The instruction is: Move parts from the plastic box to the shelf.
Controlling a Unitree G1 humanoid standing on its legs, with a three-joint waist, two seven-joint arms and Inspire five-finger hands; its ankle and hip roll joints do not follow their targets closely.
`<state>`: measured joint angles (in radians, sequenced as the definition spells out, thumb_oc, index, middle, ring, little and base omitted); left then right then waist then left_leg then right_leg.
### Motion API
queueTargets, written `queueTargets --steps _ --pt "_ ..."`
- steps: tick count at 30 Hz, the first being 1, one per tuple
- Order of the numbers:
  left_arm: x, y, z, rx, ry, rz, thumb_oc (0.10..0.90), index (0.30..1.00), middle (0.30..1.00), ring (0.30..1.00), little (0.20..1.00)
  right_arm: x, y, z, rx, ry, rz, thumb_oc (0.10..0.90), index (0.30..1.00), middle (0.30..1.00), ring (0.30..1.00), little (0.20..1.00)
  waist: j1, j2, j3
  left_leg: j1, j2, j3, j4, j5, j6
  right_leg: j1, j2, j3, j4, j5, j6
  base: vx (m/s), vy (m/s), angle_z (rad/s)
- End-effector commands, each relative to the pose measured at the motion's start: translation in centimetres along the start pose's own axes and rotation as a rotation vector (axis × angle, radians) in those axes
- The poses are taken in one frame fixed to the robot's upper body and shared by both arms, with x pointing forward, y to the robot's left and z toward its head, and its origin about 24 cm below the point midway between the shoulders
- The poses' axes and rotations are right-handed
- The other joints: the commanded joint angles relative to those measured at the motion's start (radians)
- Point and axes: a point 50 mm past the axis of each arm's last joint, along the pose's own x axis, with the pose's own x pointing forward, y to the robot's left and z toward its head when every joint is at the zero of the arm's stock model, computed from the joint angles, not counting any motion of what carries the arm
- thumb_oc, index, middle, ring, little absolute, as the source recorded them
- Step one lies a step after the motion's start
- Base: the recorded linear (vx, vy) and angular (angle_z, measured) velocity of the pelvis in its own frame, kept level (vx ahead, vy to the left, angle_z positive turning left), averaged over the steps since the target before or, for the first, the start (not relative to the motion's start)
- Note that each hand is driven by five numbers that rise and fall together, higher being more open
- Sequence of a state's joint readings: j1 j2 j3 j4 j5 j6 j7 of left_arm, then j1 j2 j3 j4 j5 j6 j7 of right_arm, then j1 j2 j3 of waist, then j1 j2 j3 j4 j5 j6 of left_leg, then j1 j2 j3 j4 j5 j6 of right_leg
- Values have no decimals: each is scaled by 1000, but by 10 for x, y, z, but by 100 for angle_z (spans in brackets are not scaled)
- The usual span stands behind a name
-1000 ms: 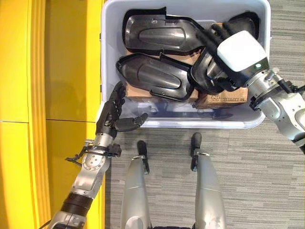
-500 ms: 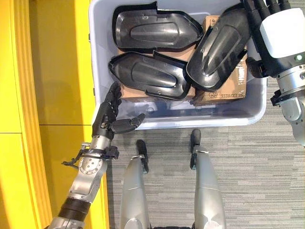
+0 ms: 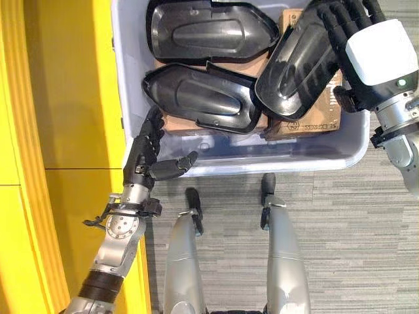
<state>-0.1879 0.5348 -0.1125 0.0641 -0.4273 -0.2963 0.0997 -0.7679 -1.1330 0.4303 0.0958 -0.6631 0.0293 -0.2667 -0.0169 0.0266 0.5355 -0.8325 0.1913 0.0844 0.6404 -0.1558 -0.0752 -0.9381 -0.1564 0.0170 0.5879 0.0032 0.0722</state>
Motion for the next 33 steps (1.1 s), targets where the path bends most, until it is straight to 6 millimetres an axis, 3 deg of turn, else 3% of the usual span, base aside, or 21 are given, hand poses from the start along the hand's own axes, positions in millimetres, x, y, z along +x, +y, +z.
queueTargets --steps 1,9,24,29,33 --pt "-1 3 18 13 -99 -11 900 1000 1000 1000 1000 21 -50 -11 -33 20 -195 900 1000 1000 1000 1000 2 -22 -15 -17 -11 -54 -51 30 29 42 -6 -77 113 -179 -34 -11 -70 6" --pt "7 0 26 21 -137 -16 900 1000 1000 1000 1000 25 -39 -14 23 51 -166 900 1000 1000 1000 1000 3 -10 -15 -136 -26 -79 36 4 47 -87 -14 -65 209 -197 -42 -6 -31 4" --pt "25 3 46 72 -241 -23 900 1000 1000 1000 1000 42 -30 -11 -78 48 -152 900 1000 1000 1000 1000 12 18 -15 -436 -81 -126 356 -113 81 -375 -31 -14 479 -258 -49 24 -14 -1" --pt "27 6 51 67 -260 -15 900 1000 1000 1000 1000 46 -31 -7 -105 15 -142 900 1000 1000 1000 1000 19 20 -15 -480 -91 -139 401 -127 81 -410 -35 -7 516 -272 -46 38 -8 0" --pt "24 6 53 74 -279 -22 900 1000 1000 1000 1000 42 -19 1 -135 -37 -62 900 1000 1000 1000 1000 29 13 -15 -501 -90 -146 417 -124 82 -424 -44 -12 534 -277 -46 37 -15 3"
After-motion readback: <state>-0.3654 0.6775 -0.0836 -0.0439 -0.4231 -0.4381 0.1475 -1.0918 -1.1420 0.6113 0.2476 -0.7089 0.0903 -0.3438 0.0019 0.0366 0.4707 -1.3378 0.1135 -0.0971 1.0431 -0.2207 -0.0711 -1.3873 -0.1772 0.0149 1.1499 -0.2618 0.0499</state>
